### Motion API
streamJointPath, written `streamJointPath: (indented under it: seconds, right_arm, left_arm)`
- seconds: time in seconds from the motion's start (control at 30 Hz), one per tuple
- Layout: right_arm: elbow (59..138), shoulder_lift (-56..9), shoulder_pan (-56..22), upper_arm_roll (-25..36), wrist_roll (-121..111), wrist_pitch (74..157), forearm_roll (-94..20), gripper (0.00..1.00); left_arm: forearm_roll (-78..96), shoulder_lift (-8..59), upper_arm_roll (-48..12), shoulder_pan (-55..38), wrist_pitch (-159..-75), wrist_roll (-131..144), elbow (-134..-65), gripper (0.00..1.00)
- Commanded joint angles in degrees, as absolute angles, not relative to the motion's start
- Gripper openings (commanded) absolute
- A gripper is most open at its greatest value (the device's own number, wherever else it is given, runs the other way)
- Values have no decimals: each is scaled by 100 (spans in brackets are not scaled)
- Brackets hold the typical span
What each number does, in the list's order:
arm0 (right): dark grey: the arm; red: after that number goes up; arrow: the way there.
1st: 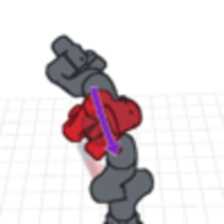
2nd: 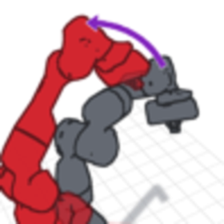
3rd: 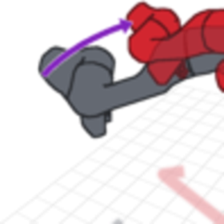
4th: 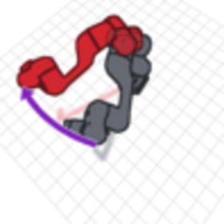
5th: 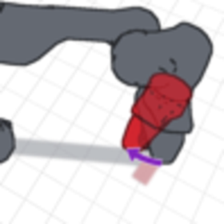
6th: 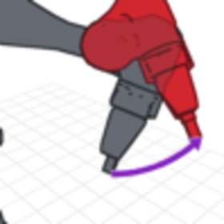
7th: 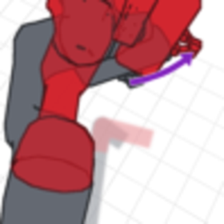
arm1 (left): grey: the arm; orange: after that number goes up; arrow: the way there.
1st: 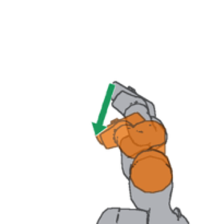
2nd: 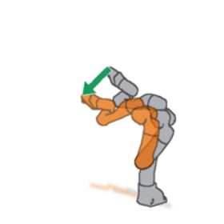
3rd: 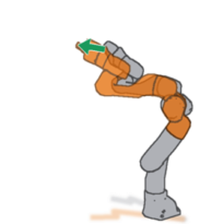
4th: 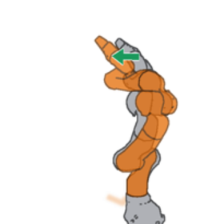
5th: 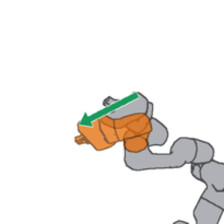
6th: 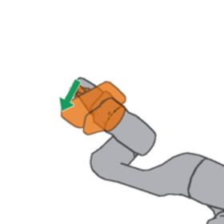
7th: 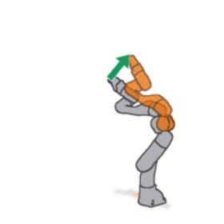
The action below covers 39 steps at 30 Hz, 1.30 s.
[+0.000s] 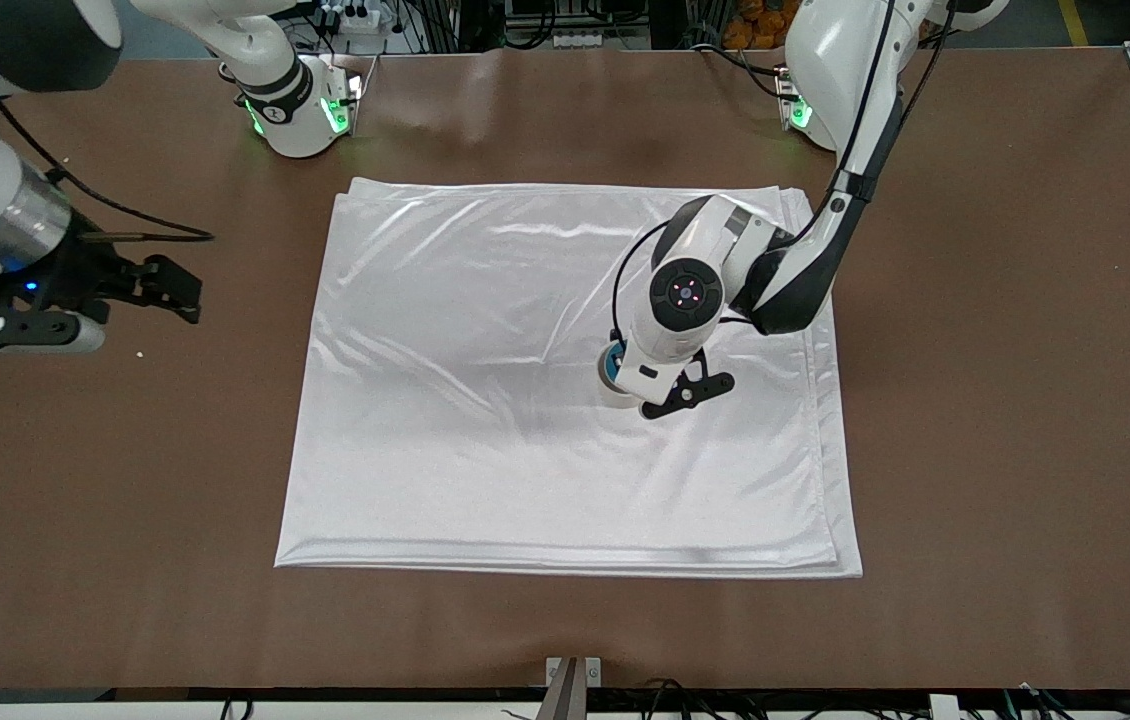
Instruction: Place blue cup into white mug on cloth
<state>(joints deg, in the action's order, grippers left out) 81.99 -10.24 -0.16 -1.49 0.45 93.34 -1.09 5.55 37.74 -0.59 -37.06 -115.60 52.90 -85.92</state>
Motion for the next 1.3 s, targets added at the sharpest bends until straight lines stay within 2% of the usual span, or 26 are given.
streamJointPath:
  seconds: [0.0, 0.03, 0.43, 0.8, 1.03, 1.27]
  right_arm:
    - [8622, -686, 62, -176, -79, 9457, -211, 100]
    - [8657, -677, 62, -176, -79, 9492, -202, 100]
    - [9000, -545, 26, -176, -79, 9773, -202, 100]
    - [9492, -220, 9, -176, -79, 10028, -202, 100]
    - [9720, -35, -44, -176, -79, 10090, -202, 100]
    - [9843, 79, -62, -176, -79, 10081, -202, 100]
  left_arm:
    - [677, 3814, -26, -3753, -11575, 5326, -8508, 95]
    - [633, 3823, -26, -3770, -11575, 5291, -8508, 100]
    - [607, 3613, 79, -3797, -11566, 5335, -8490, 100]
    - [466, 3340, 887, -3692, -11540, 4581, -8385, 100]
    - [466, 3261, 1221, -3235, -11540, 3377, -8385, 100]
    - [466, 3112, 1257, -2471, -11531, 2243, -8394, 100]
